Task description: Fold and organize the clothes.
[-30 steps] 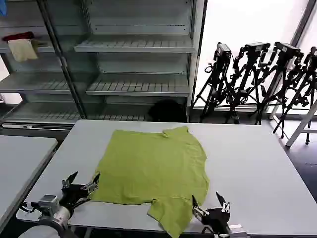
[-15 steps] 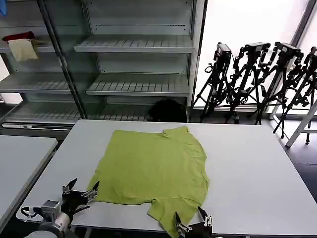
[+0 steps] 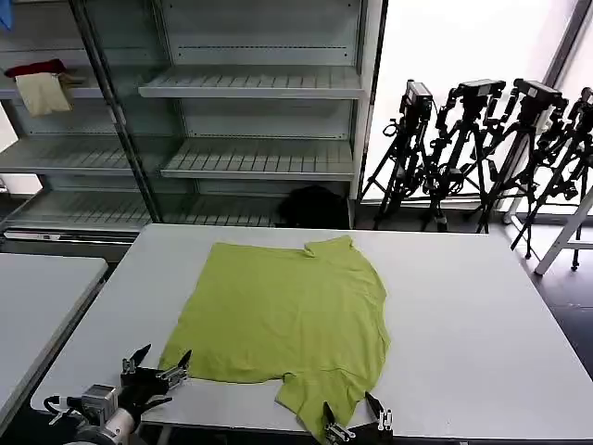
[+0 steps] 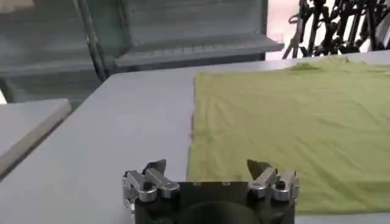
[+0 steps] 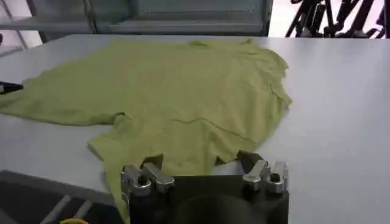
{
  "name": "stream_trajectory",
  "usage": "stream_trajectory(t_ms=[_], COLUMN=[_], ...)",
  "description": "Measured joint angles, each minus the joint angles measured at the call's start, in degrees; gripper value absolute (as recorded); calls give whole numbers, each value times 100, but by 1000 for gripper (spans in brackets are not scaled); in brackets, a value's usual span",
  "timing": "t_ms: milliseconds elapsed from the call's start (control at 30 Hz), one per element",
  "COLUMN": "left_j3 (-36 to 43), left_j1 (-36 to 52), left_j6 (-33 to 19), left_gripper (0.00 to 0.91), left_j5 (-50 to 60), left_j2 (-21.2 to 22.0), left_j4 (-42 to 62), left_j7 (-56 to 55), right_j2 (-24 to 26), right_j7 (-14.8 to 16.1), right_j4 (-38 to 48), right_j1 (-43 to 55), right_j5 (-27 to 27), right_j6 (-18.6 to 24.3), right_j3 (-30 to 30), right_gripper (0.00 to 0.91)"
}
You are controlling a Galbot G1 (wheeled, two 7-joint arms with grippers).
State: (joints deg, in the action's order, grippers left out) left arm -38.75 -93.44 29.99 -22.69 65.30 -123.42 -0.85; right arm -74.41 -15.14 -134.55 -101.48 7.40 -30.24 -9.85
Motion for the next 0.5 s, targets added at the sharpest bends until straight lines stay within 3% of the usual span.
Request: stream_trajectory(t_ms=[300,400,467,500], left_j3=[-66,-96,-111,-119], left_j1=[-150,-201,-240,-261], left_j6=[20,27,32,33], left_gripper=[685,665,544,413], left_j5=[-76,-96,-106,-110], left_j2=[29,27,25,25], left_j4=[-65,-112,-140,-153], left_j7=[-77,-91,-106,-117], right_j2=[-4,15,23,30], right_j7=[26,40,63,70], right_j4=[-164,-227,-269,-291], right_j1=[-118,-177,-213,-228], right_j5=[10,7,4,2], right_j6=[-120,-153,-177,-192], right_j3=[-166,-190,-190,-188], right_gripper=[887,746,635,524])
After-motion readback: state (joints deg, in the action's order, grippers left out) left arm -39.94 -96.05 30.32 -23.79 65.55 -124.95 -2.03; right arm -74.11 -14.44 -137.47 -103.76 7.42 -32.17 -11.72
